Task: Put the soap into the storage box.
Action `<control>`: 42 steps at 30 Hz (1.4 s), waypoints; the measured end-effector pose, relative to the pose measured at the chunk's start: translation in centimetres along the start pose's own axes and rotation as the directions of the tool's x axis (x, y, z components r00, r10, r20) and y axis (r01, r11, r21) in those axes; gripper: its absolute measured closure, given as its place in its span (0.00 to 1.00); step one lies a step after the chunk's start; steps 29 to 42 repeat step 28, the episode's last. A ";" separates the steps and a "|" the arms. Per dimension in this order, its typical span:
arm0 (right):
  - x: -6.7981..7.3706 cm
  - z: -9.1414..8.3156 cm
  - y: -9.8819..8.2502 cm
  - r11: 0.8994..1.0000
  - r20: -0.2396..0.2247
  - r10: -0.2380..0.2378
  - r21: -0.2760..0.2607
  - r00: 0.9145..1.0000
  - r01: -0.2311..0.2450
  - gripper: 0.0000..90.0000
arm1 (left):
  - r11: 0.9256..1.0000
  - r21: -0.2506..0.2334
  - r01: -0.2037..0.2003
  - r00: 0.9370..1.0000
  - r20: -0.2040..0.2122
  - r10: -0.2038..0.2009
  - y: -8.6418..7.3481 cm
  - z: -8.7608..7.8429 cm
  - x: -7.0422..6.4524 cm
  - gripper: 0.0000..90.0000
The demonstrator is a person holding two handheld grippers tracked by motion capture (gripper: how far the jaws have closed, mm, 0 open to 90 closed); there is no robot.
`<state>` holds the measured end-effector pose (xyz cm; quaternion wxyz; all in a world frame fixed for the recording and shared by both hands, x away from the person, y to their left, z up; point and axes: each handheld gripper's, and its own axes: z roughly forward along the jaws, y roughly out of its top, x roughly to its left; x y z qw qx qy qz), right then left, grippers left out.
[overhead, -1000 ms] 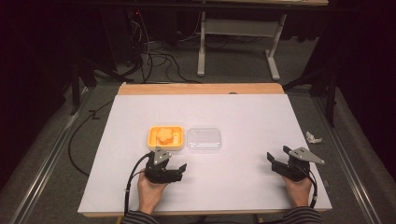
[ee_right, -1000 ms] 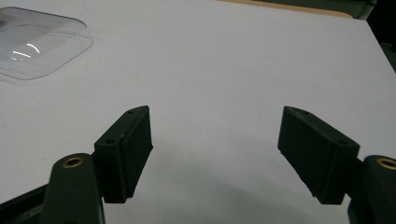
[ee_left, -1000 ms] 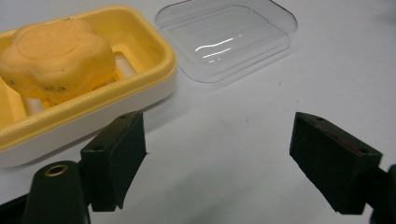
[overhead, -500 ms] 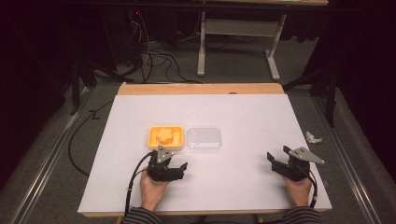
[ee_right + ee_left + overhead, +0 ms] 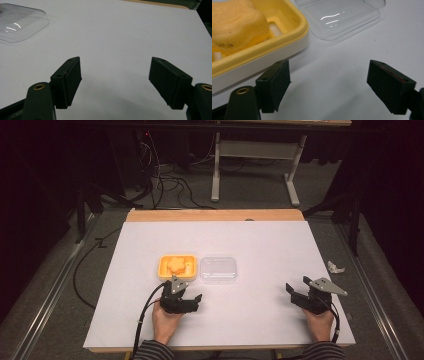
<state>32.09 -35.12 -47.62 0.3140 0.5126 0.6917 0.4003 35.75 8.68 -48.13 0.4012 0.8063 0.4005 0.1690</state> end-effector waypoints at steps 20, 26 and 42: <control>0.0 0.0 0.0 1.000 -0.001 0.000 0.000 1.000 0.000 0.29 | 1.000 -0.003 -0.013 1.000 -0.026 0.013 -0.1 0.3 -0.2 0.21; 0.0 0.0 0.0 1.000 -0.001 0.000 0.000 1.000 0.000 0.29 | 1.000 -0.004 -0.018 1.000 -0.023 0.018 -0.2 0.3 -0.4 0.20; 0.0 0.0 0.0 1.000 -0.001 0.000 0.001 1.000 0.000 0.29 | 1.000 -0.004 -0.017 1.000 -0.021 0.017 -0.2 0.3 -0.3 0.20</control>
